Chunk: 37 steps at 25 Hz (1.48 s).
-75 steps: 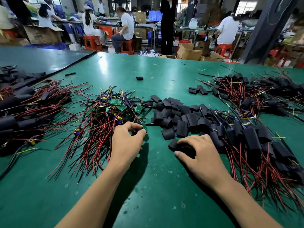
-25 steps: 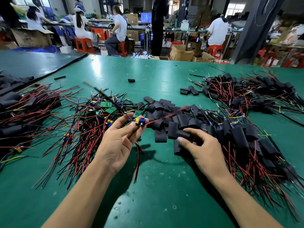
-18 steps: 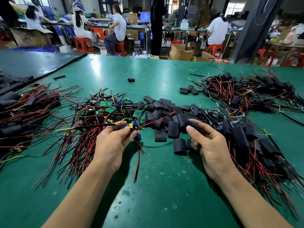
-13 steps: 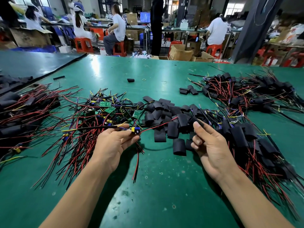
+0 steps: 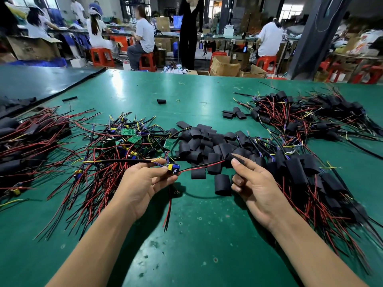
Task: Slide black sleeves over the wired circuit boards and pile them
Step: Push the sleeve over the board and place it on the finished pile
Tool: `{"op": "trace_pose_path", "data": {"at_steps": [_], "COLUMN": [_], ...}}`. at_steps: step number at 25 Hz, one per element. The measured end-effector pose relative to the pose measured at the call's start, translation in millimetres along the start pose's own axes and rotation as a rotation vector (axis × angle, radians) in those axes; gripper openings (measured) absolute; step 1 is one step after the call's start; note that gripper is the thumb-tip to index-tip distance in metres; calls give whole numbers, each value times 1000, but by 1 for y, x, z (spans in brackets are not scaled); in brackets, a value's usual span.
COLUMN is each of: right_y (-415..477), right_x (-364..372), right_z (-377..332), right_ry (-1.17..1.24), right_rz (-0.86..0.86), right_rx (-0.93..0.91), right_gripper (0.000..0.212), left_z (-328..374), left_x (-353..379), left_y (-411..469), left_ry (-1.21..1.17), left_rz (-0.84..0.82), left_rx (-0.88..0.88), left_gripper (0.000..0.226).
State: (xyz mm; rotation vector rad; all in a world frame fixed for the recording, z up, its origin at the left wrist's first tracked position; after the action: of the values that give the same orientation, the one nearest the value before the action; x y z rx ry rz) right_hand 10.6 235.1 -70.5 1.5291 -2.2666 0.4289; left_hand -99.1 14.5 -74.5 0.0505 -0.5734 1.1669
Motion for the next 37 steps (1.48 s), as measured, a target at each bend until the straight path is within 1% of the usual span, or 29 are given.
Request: {"op": "trace_pose_path", "data": {"at_steps": [2, 4, 5, 8, 10, 12, 14, 15, 17, 19, 21, 23, 25, 30, 31, 34, 36, 37], "right_y": [-1, -2, -3, -6, -9, -10, -10, -11, -12, -13, -15, -16, -17, -20, -20, -20, -21, -22], "right_x": [5, 9, 11, 18, 23, 28, 30, 32, 31, 34, 39, 44, 47, 54, 54, 53, 54, 55], "right_z": [1, 1, 0, 1, 2, 4, 6, 7, 11, 12, 10, 8, 9, 13, 14, 15, 15, 15], "right_ry": [17, 53, 86, 159, 162, 161, 139, 118, 55, 23, 13, -4, 16, 127, 153, 178, 175, 179], "right_rz": [-29, -58, -79, -131, -161, -182, -183, -171, -157, -164, -205, -234, -254, -268, -266, -264, -271, -272], "right_rx": [21, 43, 58, 112, 119, 113, 90, 83, 85, 76, 44, 8, -4, -10, -3, 22, 33, 39], "right_gripper": [30, 15, 12, 22, 17, 11, 7, 7, 29, 37, 35, 30, 26, 20, 20, 18, 16, 19], "left_z": [-1, -2, -1, 1, -1, -7, -14, -18, -21, -21, -20, -20, -21, -26, -25, -23, -20, -19], "left_x": [2, 4, 4, 6, 12, 24, 40, 47, 57, 58, 57, 57, 58, 60, 62, 62, 61, 61], "left_y": [0, 0, -1, -3, -7, -13, -20, -23, -27, -27, -25, -25, -26, -29, -30, -29, -29, -29], "left_ry": [8, -10, -24, -60, -71, -61, -40, -38, -67, -107, -124, -137, -157, -203, -187, -130, -107, -93], "left_rz": [-20, -33, -33, -13, -24, -73, -159, -199, -247, -260, -264, -276, -283, -277, -288, -302, -301, -298], "left_rx": [-14, -11, 0, 40, 31, 2, -31, -48, -70, -78, -88, -101, -115, -162, -152, -100, -71, -60], "left_gripper": [16, 15, 14, 11, 10, 19, 29, 31, 33, 33, 27, 12, 5, 6, 7, 20, 20, 19]}}
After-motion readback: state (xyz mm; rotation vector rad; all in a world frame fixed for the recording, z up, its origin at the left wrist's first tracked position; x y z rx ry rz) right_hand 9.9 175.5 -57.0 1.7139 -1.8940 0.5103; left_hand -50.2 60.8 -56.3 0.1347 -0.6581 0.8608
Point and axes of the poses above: each hand's wrist, its own y-axis towards the middle knuckle, its own x-axis out of the palm, z = x × y, the point moved 8 cm from there along y, towards the middle knuckle, and after that the axes turned 8 degrees about -z, right-handed, at the moved point
